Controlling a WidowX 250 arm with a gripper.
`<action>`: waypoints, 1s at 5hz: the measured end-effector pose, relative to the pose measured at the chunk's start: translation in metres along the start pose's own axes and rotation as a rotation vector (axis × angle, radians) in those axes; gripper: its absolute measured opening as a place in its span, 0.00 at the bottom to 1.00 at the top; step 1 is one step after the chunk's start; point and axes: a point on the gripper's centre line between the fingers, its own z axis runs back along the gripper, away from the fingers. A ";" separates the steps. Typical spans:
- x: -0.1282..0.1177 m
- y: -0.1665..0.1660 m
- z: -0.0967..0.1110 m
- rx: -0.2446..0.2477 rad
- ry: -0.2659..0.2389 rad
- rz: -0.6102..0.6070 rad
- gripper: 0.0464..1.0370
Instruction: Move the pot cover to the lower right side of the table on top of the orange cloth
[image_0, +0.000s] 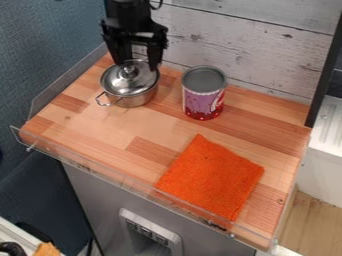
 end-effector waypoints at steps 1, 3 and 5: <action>-0.002 0.011 -0.002 0.033 0.020 0.030 0.96; 0.000 0.023 -0.035 0.066 0.084 0.075 0.96; 0.003 0.024 -0.038 0.071 0.083 0.084 0.64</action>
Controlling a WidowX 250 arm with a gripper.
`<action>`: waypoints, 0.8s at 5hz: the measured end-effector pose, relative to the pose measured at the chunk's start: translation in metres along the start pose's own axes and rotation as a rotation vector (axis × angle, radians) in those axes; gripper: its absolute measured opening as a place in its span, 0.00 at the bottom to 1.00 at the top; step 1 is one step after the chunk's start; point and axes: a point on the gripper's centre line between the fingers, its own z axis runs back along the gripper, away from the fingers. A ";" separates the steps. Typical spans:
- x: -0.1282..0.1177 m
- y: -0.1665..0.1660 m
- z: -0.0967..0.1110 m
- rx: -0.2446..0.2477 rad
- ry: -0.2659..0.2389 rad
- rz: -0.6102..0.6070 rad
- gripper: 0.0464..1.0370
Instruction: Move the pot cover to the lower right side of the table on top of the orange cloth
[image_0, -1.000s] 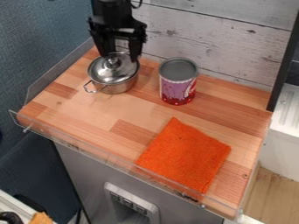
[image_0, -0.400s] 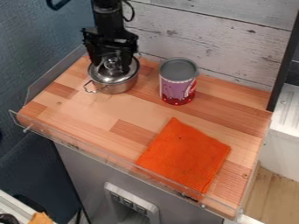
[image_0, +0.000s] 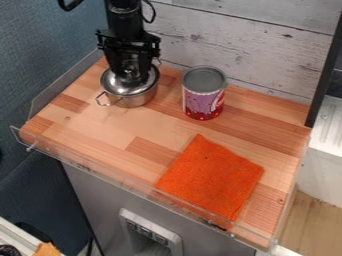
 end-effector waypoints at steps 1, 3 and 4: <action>-0.004 -0.001 0.003 0.005 -0.008 -0.005 0.36; -0.005 -0.016 0.056 0.002 -0.132 0.009 0.23; -0.022 -0.049 0.088 -0.038 -0.190 -0.039 0.23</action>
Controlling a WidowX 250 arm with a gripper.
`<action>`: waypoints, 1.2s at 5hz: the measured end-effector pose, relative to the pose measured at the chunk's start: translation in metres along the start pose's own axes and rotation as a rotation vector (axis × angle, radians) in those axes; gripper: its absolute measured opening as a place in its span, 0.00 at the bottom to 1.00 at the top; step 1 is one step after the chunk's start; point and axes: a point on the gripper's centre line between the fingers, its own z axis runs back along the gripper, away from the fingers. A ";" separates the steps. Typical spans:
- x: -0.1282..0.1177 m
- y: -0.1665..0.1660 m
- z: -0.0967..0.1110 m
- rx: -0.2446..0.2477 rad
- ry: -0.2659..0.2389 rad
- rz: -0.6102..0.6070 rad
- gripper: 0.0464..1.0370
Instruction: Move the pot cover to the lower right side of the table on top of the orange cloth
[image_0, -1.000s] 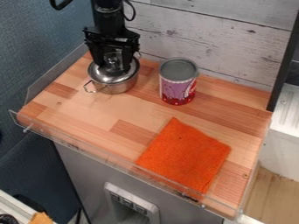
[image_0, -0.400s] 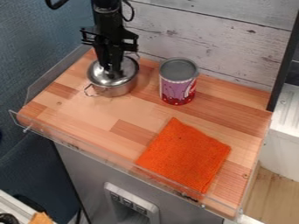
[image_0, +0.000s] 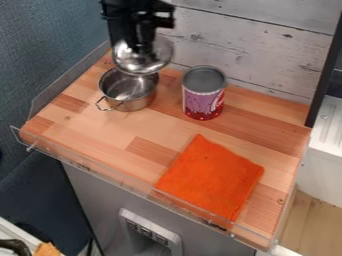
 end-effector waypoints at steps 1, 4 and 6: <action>-0.031 -0.040 0.002 -0.056 0.039 -0.056 0.23; -0.115 -0.118 -0.015 -0.071 0.138 -0.272 0.23; -0.133 -0.124 -0.056 -0.081 0.216 -0.312 0.23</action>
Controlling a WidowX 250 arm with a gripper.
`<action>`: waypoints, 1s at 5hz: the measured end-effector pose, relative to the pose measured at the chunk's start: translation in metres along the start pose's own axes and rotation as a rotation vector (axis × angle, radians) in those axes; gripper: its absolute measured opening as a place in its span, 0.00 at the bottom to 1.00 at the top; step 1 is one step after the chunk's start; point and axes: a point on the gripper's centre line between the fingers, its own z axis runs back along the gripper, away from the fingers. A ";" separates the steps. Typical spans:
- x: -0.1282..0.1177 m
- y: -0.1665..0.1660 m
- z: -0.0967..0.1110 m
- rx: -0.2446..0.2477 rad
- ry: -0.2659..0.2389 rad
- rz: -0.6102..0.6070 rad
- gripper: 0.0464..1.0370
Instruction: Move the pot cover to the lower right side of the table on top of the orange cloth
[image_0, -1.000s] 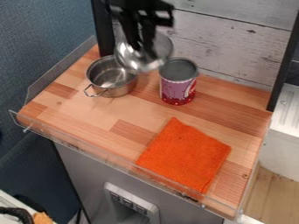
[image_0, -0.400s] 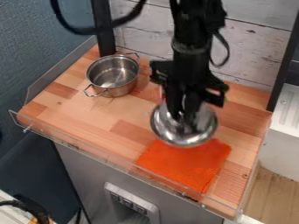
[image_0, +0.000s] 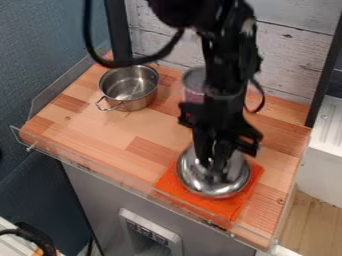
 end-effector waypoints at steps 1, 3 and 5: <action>-0.001 0.000 -0.009 -0.005 -0.007 0.013 0.23; -0.010 0.004 0.002 -0.012 0.004 0.036 0.60; -0.017 0.006 0.045 0.041 -0.043 0.054 0.98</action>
